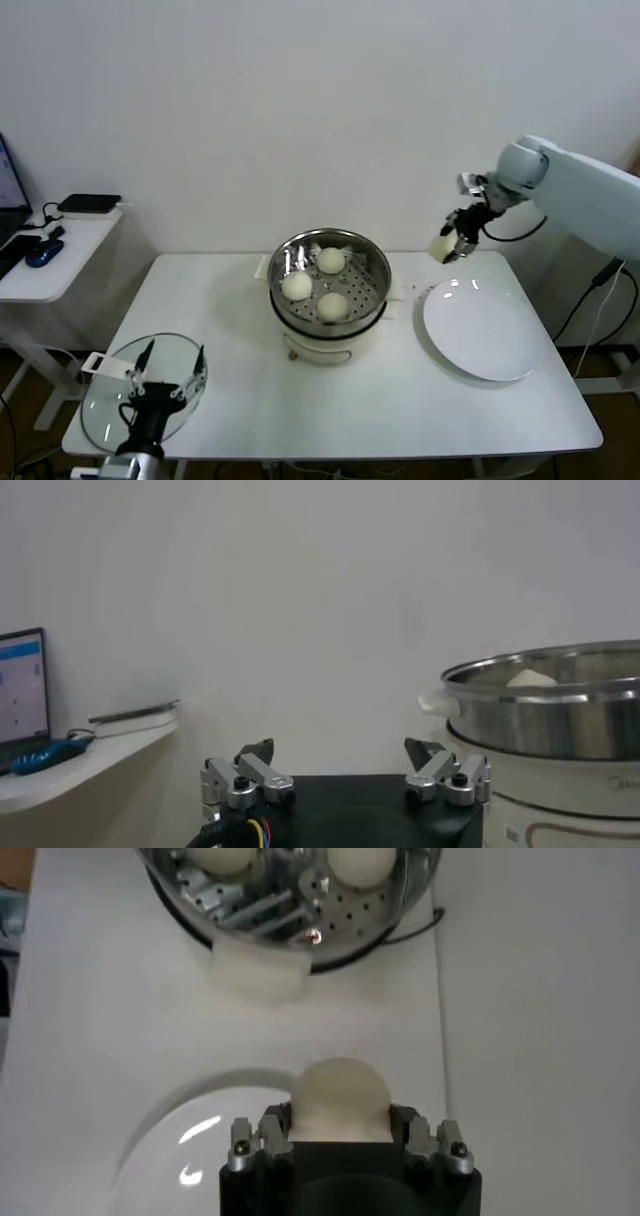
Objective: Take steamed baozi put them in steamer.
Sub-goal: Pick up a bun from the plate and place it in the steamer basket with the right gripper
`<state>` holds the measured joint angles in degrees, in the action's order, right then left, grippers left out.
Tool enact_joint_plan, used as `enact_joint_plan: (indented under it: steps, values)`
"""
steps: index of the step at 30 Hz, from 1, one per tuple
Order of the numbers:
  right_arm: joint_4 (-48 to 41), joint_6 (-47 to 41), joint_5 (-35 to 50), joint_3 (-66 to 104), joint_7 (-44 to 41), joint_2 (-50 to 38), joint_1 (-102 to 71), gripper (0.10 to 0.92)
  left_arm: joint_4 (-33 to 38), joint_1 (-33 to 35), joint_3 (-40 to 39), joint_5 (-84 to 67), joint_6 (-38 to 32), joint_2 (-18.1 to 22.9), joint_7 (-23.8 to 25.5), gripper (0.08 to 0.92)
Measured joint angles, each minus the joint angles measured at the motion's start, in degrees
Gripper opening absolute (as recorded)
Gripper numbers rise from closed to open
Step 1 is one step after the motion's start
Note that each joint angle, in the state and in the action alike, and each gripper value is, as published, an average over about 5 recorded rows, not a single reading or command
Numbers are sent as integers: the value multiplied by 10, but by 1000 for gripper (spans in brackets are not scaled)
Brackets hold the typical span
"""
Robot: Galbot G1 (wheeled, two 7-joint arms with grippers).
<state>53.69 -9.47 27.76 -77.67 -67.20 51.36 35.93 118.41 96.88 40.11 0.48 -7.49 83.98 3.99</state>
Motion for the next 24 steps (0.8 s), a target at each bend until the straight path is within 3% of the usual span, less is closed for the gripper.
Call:
enact_joint_plan:
  steps: [12,24]
  values:
    - [13,-41,123,-81,22,98,54,645,8,-14,-8,13,4,6,0,823]
    - [-8,-64,163,-106,40,186,35,643,7,-17,-3,12,0,6,1,823]
